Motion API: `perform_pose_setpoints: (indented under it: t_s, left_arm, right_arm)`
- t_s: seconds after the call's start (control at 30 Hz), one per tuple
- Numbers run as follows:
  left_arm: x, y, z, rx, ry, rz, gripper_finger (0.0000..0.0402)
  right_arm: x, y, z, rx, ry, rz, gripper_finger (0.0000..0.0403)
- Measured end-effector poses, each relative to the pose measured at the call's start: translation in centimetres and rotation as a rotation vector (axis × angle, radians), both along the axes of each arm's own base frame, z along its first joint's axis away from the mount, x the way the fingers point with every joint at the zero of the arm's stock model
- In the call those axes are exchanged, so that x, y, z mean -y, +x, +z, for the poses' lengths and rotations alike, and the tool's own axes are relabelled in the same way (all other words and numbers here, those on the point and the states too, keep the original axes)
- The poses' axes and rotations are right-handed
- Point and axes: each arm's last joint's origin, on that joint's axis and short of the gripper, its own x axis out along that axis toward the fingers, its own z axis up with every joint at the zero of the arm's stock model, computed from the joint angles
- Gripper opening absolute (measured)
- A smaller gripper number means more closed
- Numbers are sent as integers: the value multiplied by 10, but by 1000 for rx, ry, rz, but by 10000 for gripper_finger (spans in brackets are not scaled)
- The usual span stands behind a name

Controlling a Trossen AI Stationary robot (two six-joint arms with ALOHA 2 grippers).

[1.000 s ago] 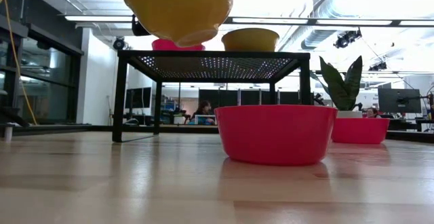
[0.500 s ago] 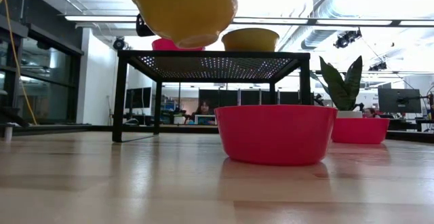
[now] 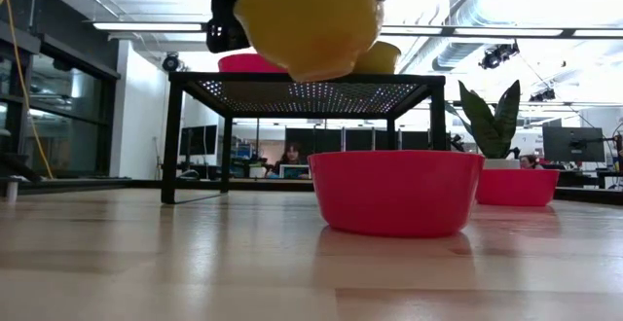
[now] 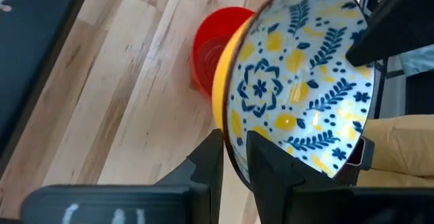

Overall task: Pick & Place Mini bowls
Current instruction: Stack the left yellow patterned bowl on top of the yellow patterned bowl on the shelf

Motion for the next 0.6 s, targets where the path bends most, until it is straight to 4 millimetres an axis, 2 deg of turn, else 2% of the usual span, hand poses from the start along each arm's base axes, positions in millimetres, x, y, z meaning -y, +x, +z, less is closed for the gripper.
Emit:
perform_pose_setpoints:
  t_s: [0.17,0.37,0.6]
  left_arm:
    - [-5,2,8,29,13,-10,64]
    - [-17,5,34,82,63,-30,64]
    - [-40,8,68,177,137,-35,65]
  right_arm:
    - [5,-8,13,21,31,-69,0]
    - [11,-19,30,66,42,-145,0]
    - [21,-33,49,118,49,-254,0]
